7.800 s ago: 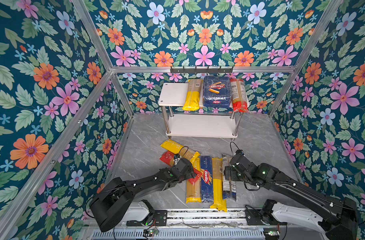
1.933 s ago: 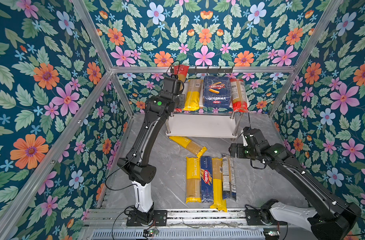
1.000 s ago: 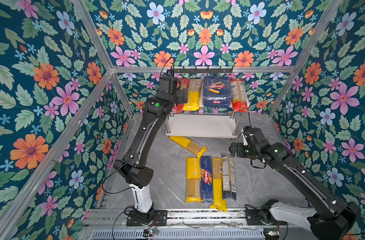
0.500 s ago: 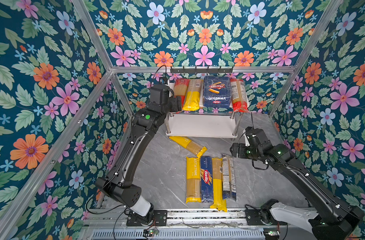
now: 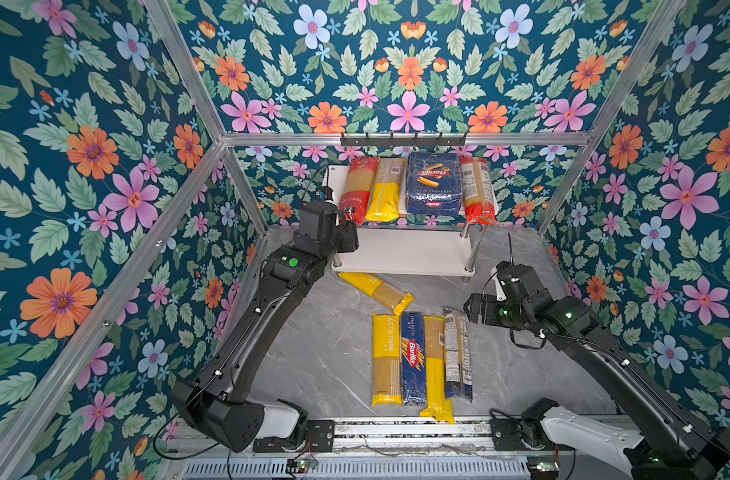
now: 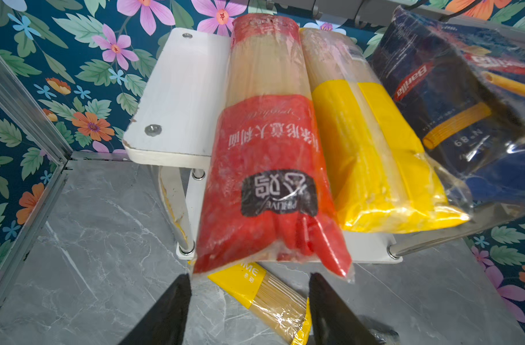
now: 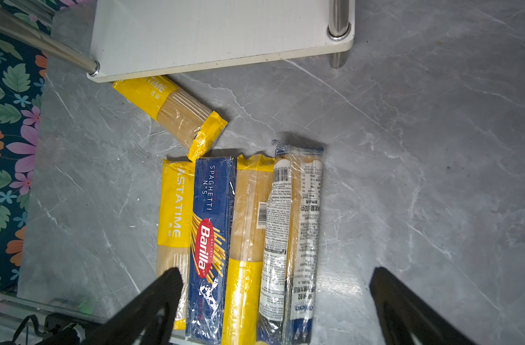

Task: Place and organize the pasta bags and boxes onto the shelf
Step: 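Withdraw the left gripper from the shelf and lower it toward the table packs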

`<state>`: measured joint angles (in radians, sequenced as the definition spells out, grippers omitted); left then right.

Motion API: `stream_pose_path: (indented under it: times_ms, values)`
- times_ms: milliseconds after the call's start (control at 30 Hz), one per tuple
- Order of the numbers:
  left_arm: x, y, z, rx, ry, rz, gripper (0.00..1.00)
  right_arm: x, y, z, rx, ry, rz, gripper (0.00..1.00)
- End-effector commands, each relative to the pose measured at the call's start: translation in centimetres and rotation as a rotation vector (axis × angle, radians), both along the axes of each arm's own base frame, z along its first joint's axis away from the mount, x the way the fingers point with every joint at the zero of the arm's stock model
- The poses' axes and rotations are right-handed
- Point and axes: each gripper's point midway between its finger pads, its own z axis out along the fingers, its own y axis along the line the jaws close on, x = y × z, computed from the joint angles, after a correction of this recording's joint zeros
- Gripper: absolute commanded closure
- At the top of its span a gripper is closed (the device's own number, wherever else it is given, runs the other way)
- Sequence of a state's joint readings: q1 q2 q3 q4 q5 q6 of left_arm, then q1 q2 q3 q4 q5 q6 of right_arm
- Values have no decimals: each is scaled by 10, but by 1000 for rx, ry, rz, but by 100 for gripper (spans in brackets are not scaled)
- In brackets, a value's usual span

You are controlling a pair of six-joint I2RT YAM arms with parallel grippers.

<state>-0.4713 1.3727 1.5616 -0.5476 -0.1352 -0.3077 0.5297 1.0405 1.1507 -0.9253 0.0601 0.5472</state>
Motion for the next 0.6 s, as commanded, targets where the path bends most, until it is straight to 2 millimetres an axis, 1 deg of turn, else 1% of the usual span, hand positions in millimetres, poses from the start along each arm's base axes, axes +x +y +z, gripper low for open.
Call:
stream_pose_path:
  times_ms: [0,100,200,400,567]
  values:
    - [9,3,1,21,-32,28,35,-5,-4,-3,-19,22,-19,1]
    - [15,6,-8,53,-15,54,35,-6,-5,-3,-19,23,-24,1]
    - [18,12,-12,77,-11,83,35,-5,-5,-3,-23,24,-30,1]
    - [19,24,-7,116,-26,124,35,-2,-4,-4,-28,28,-30,1]
    - [21,30,-5,131,-28,137,35,2,-1,-6,-33,32,-24,1]
